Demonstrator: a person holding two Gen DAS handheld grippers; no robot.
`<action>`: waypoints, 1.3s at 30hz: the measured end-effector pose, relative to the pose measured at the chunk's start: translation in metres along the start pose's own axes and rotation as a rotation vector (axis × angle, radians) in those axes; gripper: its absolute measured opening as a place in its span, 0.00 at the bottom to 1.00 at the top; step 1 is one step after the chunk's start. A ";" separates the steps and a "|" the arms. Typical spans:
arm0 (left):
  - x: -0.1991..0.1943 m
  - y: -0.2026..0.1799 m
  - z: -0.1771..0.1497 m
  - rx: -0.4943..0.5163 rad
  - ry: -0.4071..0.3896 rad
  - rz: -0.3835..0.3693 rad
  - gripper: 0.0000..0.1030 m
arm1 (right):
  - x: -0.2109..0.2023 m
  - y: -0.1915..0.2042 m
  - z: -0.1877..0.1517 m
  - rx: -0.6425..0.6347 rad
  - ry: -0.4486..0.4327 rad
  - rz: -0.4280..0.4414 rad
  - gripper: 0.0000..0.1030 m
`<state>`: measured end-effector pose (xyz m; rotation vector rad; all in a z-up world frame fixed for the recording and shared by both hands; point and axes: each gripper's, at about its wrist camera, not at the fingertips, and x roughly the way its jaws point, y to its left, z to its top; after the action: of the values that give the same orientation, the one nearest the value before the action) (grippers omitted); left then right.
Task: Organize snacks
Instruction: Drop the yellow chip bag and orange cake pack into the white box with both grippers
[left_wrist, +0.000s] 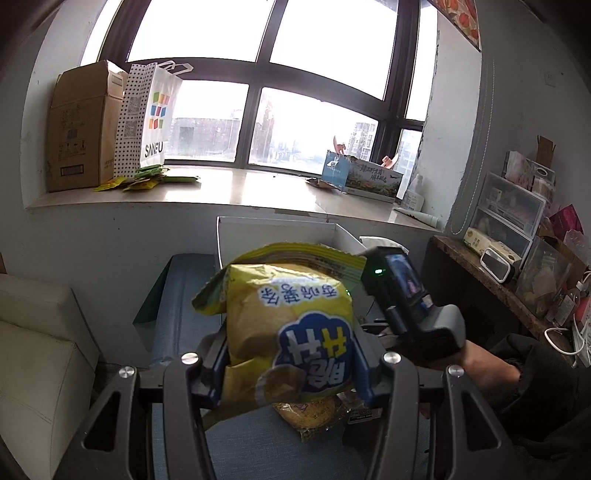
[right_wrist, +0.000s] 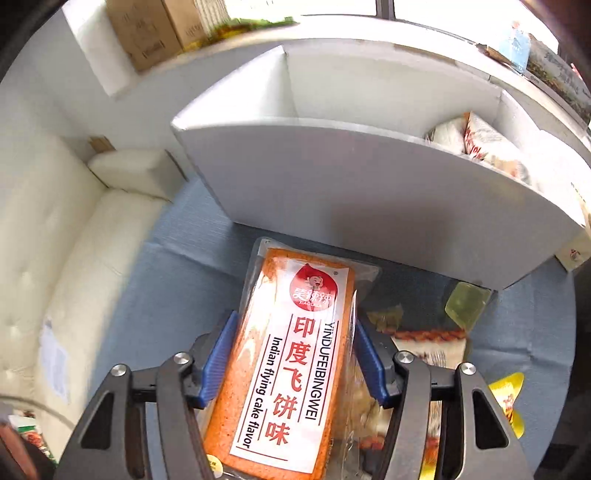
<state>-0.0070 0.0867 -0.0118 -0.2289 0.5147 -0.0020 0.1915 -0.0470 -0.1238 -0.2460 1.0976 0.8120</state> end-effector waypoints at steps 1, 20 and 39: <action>0.002 0.001 0.000 -0.005 0.006 -0.006 0.56 | -0.016 -0.001 -0.007 -0.004 -0.045 0.024 0.64; 0.137 -0.007 0.105 -0.006 0.098 -0.077 0.56 | -0.147 -0.078 0.040 0.140 -0.462 0.091 0.64; 0.267 0.067 0.125 -0.024 0.290 0.071 1.00 | -0.039 -0.121 0.180 0.299 -0.364 0.112 1.00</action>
<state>0.2823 0.1636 -0.0511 -0.2346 0.8122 0.0405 0.3923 -0.0493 -0.0317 0.2106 0.8781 0.7450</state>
